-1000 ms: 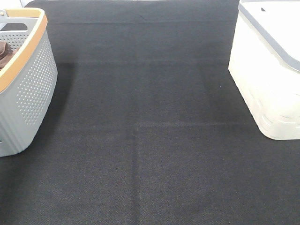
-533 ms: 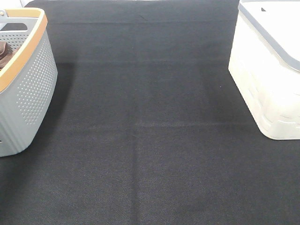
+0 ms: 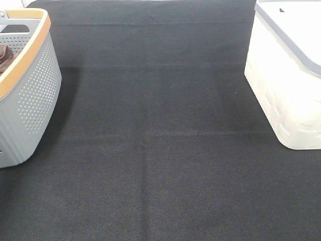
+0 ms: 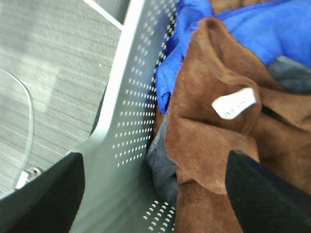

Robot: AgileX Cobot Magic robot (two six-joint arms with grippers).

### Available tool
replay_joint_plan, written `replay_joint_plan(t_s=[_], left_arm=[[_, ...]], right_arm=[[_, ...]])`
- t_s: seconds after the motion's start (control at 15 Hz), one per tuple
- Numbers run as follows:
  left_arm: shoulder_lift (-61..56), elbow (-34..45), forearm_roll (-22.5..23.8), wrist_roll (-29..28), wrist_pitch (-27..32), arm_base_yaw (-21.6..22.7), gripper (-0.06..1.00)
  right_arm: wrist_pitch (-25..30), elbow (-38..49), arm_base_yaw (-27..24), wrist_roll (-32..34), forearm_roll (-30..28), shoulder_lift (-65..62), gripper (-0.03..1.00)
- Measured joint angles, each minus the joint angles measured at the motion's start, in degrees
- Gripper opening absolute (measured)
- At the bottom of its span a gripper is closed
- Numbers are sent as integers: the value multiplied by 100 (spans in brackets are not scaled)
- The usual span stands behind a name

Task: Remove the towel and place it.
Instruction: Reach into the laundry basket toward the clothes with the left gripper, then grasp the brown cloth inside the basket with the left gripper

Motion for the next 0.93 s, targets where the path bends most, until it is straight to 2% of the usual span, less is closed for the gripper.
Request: replay_joint_plan(t_s=[0.2, 0.53, 0.67, 0.93], left_arm=[[413, -344, -642, 149, -109, 286, 76], [1077, -888, -739, 201, -189, 286, 76], [1381, -1140, -796, 201, -195, 286, 73], [1725, -1249, -1112, 201, -206, 286, 69]], right_arm=[[0, 0, 0, 0, 0, 0, 76], [0, 0, 0, 0, 0, 0, 76], [0, 0, 0, 0, 0, 0, 76], [0, 0, 0, 0, 0, 0, 76]])
